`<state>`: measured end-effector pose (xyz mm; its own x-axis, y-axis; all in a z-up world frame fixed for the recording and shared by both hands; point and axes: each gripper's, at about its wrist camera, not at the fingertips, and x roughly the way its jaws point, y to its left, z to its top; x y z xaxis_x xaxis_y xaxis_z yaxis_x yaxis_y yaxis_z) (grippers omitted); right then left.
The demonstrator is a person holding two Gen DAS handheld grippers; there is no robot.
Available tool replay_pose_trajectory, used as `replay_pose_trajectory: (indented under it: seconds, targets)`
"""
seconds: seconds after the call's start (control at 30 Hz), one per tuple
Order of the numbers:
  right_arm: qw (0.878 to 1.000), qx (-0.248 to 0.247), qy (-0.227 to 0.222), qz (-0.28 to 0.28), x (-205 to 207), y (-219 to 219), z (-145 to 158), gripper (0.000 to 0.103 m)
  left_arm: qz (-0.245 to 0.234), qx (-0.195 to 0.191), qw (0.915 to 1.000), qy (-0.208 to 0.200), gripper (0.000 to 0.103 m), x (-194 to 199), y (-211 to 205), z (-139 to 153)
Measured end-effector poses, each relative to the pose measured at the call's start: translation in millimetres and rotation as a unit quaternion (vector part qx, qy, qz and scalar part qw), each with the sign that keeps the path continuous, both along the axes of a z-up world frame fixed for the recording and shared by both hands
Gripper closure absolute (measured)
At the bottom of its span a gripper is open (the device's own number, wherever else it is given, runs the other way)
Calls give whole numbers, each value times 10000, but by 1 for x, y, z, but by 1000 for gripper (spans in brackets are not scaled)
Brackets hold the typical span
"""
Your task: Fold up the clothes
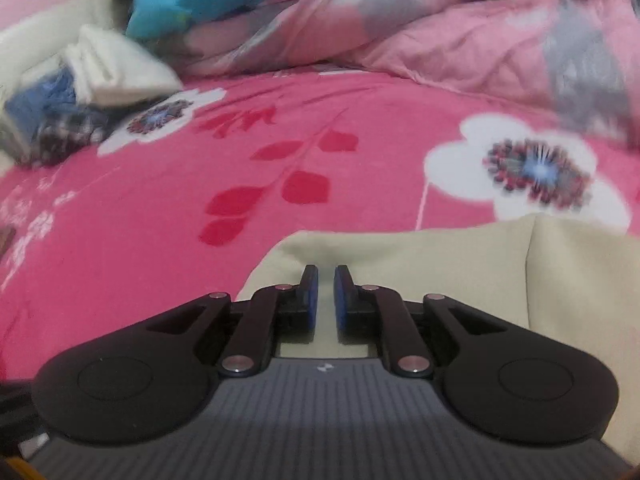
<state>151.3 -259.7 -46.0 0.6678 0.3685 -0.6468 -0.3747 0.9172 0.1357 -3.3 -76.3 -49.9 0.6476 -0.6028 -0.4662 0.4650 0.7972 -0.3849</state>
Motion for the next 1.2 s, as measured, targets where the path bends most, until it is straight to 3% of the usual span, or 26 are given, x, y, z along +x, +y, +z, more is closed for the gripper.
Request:
replay_pose_trajectory:
  seconds: [0.1,0.23,0.4,0.47,0.57,0.77,0.87,0.97,1.03,1.13,1.2]
  targets:
    - [9998,-91,-195,46,-12,2,17,96,7,-10,10000,-4,20,-1,0,-1]
    - [9979,146,-508,365,-51,-3,41,94,2,-16,10000,2,20,0,1,-1]
    - [9993,-11,-212,310,-51,-7,0,94,69,-14,10000,54,21,1,2,-2]
    - [9998,69,-71,147,-50,-7,10,93,78,-22,9999,71,21,1,2,-2]
    - [9988,-35,-316,382,-74,0,30,92,92,-35,9999,96,21,1,3,-1]
    - [9979,-411,-346,358,-90,9,-9,92,72,-112,9998,162,21,2,6,-1]
    - [9993,-213,-228,194,-95,5,11,92,79,-103,9998,164,21,0,6,-1]
    - [9979,258,-552,240,-122,-10,34,92,88,-81,9998,160,21,-1,7,0]
    - [9977,310,-562,215,-137,-17,30,91,87,-73,9998,171,21,-2,7,0]
    - [9988,128,-480,-56,-138,-23,-16,90,88,13,9998,173,21,-2,5,1]
    - [9967,595,-503,-239,-139,-34,-21,90,98,88,9998,132,21,-3,4,5]
